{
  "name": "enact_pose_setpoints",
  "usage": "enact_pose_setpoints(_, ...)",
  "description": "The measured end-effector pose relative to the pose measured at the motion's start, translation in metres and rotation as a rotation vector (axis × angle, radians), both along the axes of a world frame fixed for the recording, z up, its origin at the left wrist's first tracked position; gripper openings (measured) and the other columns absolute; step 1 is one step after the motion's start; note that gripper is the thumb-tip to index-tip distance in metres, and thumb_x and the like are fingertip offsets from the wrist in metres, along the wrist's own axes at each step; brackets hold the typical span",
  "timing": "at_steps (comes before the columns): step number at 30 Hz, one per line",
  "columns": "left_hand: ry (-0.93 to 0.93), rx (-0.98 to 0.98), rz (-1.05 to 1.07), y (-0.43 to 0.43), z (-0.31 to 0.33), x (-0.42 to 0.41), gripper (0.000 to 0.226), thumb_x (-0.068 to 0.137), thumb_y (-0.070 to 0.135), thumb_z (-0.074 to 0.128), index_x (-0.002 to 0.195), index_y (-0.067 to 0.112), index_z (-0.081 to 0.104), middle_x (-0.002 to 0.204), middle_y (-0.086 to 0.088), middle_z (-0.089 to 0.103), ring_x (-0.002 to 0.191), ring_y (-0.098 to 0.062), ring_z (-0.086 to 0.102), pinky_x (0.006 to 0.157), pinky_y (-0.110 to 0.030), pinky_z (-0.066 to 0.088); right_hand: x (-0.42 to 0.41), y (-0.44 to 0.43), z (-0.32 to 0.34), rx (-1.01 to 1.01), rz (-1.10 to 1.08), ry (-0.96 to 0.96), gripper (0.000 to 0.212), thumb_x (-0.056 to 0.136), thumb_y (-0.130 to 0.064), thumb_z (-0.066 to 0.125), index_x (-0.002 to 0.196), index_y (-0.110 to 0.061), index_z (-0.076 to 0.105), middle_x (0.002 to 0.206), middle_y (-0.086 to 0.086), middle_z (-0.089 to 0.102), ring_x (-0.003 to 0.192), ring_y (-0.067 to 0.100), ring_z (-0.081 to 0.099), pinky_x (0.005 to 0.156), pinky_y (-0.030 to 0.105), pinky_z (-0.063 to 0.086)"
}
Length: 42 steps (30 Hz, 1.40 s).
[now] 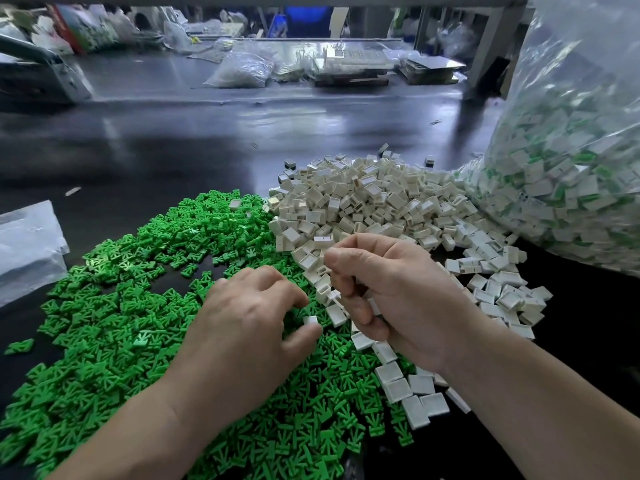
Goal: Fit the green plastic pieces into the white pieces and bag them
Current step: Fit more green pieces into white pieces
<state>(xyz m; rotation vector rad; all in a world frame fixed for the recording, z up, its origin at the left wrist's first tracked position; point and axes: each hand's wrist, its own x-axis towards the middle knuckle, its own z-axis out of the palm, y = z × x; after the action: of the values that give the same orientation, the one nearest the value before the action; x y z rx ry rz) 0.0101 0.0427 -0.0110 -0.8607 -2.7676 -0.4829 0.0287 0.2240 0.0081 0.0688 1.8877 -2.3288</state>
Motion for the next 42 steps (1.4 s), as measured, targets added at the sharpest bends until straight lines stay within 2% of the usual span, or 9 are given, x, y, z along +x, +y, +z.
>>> enact_pose_setpoints(7,-0.005,-0.046,-0.026,0.000,0.000,-0.003,0.026,0.086,0.052,0.053,0.085,0.030,0.067,0.089,0.013,0.057,0.087,-0.012,0.053,0.078,-0.035,0.040,-0.001,0.001,-0.007,0.074,0.032,0.031,0.017,0.097,-0.018,0.064,0.081,-0.013,0.062,0.064,0.005,0.050,0.042,0.011,0.040,0.034,0.017,0.030)
enact_pose_setpoints(11,-0.137,0.342,0.064,-0.007,0.007,-0.007,0.023,0.084,0.054,0.059,0.079,0.034,0.066,0.085,0.017,0.060,0.080,-0.001,0.056,0.069,-0.018,0.043,-0.002,0.001,-0.010,0.174,0.076,0.083,0.011,0.094,-0.016,0.064,0.085,-0.019,0.069,0.062,-0.001,0.052,0.044,0.010,0.041,0.036,0.019,0.031)
enact_pose_setpoints(14,-0.255,0.620,0.113,-0.008,0.011,-0.006,0.021,0.080,0.049,0.060,0.075,0.031,0.068,0.072,0.018,0.064,0.063,0.003,0.058,0.055,-0.006,0.040,0.001,-0.002,-0.013,0.270,0.174,0.143,0.020,0.090,-0.024,0.064,0.105,-0.036,0.071,0.064,-0.007,0.052,0.047,0.009,0.043,0.038,0.020,0.034)
enact_pose_setpoints(16,-0.367,0.707,0.090,-0.007,0.013,-0.003,0.023,0.081,0.050,0.059,0.078,0.030,0.069,0.061,0.017,0.063,0.051,0.004,0.053,0.050,-0.005,0.038,0.003,-0.005,-0.014,0.295,0.172,0.221,0.020,0.093,-0.029,0.066,0.110,-0.038,0.070,0.065,-0.012,0.053,0.045,0.005,0.044,0.038,0.018,0.035)
enact_pose_setpoints(20,-0.493,0.802,-0.014,-0.007,0.017,0.000,0.028,0.087,0.052,0.060,0.080,0.030,0.073,0.072,0.010,0.071,0.063,0.002,0.064,0.058,-0.005,0.044,0.004,-0.006,-0.013,0.346,0.089,0.339,0.010,0.096,-0.030,0.066,0.104,-0.031,0.072,0.067,-0.014,0.061,0.047,0.001,0.048,0.040,0.016,0.037)
enact_pose_setpoints(24,-0.197,0.500,0.108,-0.020,0.009,-0.011,0.033,0.084,0.061,0.051,0.091,0.035,0.070,0.079,0.015,0.067,0.076,-0.001,0.063,0.055,-0.013,0.046,0.004,-0.003,-0.008,0.260,0.005,0.255,0.010,0.101,-0.023,0.058,0.095,-0.021,0.065,0.080,-0.001,0.071,0.045,0.006,0.049,0.038,0.018,0.036)
enact_pose_setpoints(29,-0.077,-0.119,0.165,-0.026,0.003,-0.017,0.062,0.080,0.073,0.037,0.121,0.035,0.063,0.102,0.012,0.057,0.090,-0.008,0.049,0.078,-0.034,0.043,0.000,-0.001,-0.004,0.056,-0.002,0.101,0.009,0.100,-0.014,0.059,0.093,-0.012,0.064,0.078,0.007,0.068,0.043,0.011,0.044,0.035,0.018,0.032)
enact_pose_setpoints(35,-0.026,-0.051,0.098,-0.017,0.002,-0.017,0.022,0.082,0.054,0.063,0.095,0.037,0.071,0.088,0.014,0.056,0.088,-0.012,0.051,0.075,-0.034,0.036,-0.001,-0.001,-0.007,0.049,0.006,0.009,0.007,0.098,-0.010,0.062,0.094,-0.011,0.067,0.071,0.004,0.060,0.045,0.010,0.043,0.034,0.018,0.032)
enact_pose_setpoints(42,0.054,0.046,0.067,-0.019,0.000,-0.021,0.009,0.088,0.039,0.067,0.083,0.032,0.070,0.079,0.016,0.061,0.081,-0.014,0.054,0.074,-0.037,0.039,-0.001,-0.003,-0.009,0.079,0.034,0.008,0.009,0.098,-0.010,0.062,0.091,-0.014,0.068,0.071,0.004,0.059,0.044,0.010,0.044,0.034,0.018,0.032)
